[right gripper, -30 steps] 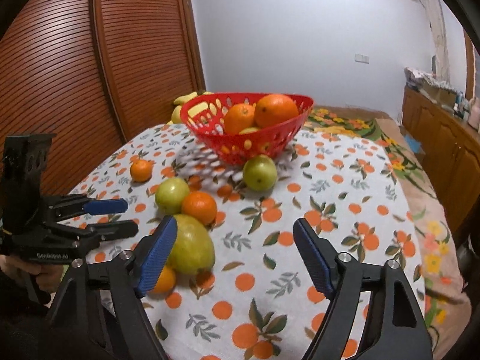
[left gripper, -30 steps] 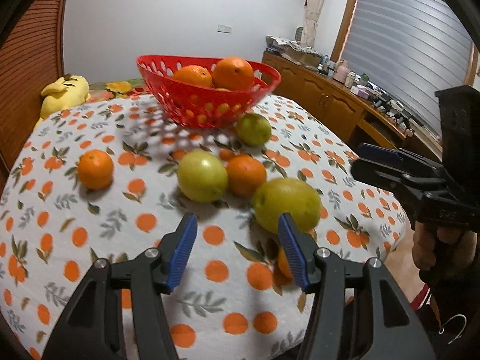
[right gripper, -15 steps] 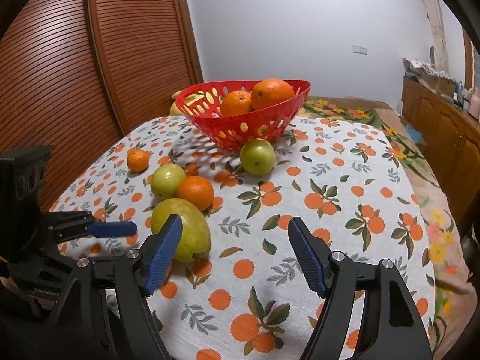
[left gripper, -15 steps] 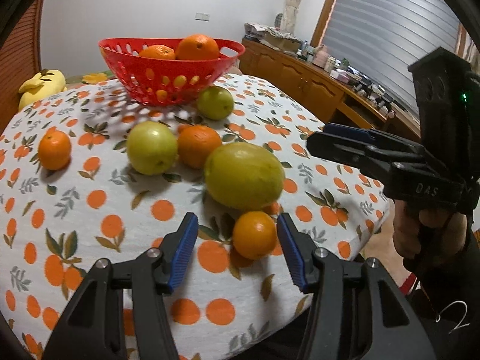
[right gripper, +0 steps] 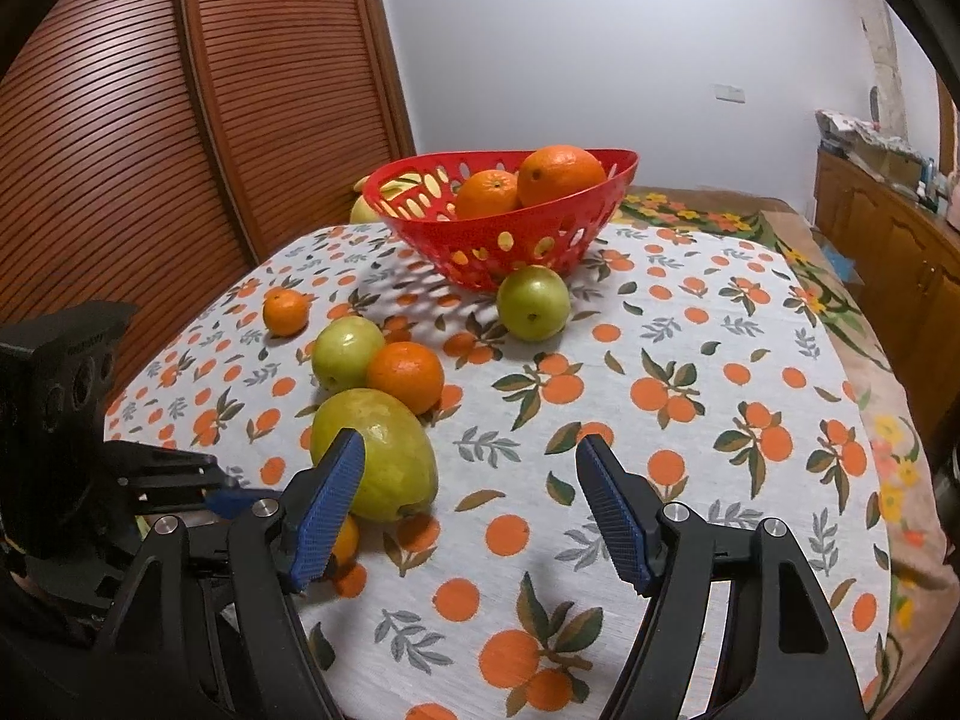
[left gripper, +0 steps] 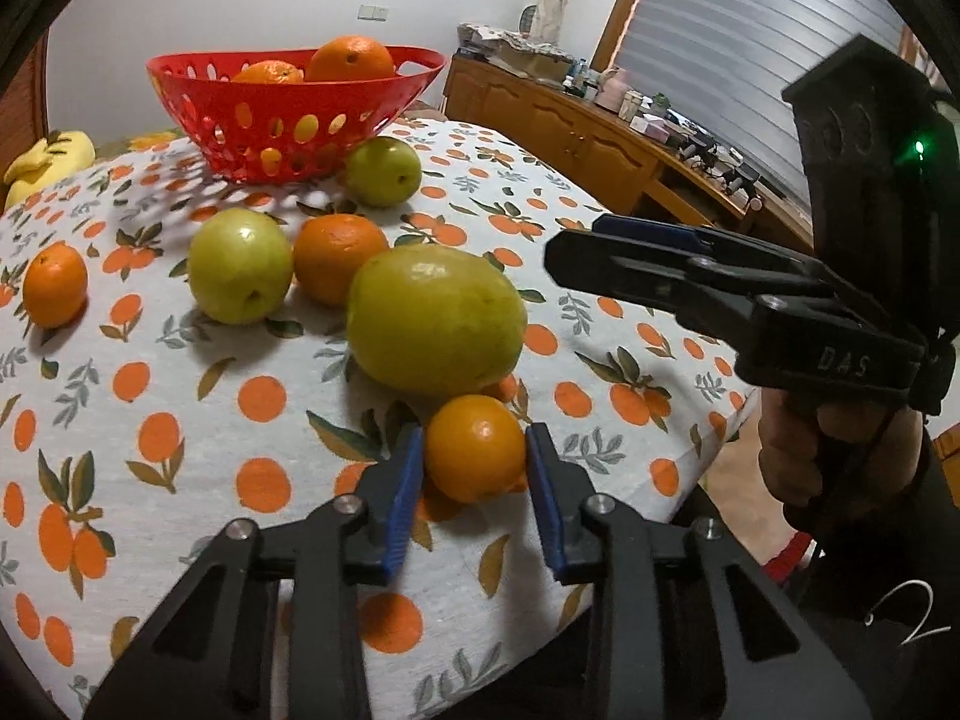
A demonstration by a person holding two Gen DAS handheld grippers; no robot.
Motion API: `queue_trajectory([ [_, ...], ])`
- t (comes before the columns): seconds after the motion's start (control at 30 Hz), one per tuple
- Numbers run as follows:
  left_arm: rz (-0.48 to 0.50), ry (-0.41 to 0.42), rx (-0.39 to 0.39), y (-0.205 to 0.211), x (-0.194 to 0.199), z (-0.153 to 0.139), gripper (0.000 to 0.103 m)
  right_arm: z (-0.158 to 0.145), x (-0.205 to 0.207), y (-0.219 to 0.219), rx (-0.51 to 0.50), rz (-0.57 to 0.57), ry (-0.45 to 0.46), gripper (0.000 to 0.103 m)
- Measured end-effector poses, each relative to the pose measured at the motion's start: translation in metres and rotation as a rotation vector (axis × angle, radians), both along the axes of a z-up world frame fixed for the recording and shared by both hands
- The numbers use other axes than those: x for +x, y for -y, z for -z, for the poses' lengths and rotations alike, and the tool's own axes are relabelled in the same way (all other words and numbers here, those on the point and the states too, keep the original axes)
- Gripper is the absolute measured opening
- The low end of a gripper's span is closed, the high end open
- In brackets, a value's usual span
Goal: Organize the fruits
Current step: 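Grasp a small tangerine with the left tool while the right tool grasps the yellow-green pomelo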
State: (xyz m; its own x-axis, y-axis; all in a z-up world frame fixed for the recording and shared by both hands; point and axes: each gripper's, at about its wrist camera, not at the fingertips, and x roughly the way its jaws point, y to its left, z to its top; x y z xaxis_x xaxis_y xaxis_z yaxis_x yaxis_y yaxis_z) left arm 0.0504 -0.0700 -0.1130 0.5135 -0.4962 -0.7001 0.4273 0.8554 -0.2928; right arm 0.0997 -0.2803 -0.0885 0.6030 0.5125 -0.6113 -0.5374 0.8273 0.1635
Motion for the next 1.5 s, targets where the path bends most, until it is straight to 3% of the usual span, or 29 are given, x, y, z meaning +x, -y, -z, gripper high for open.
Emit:
queue_trajectory([
  [1.1,-0.214,0.052,-0.006,-0.087,0.006,-0.018,0.03,0.017,0.003,-0.056,0.031,-0.156,-0.071,0.075],
  [1.5,-0.261,0.068,-0.013,-0.102,0.005,-0.022,0.03,0.033,-0.002,-0.08,0.043,-0.242,-0.141,0.075],
])
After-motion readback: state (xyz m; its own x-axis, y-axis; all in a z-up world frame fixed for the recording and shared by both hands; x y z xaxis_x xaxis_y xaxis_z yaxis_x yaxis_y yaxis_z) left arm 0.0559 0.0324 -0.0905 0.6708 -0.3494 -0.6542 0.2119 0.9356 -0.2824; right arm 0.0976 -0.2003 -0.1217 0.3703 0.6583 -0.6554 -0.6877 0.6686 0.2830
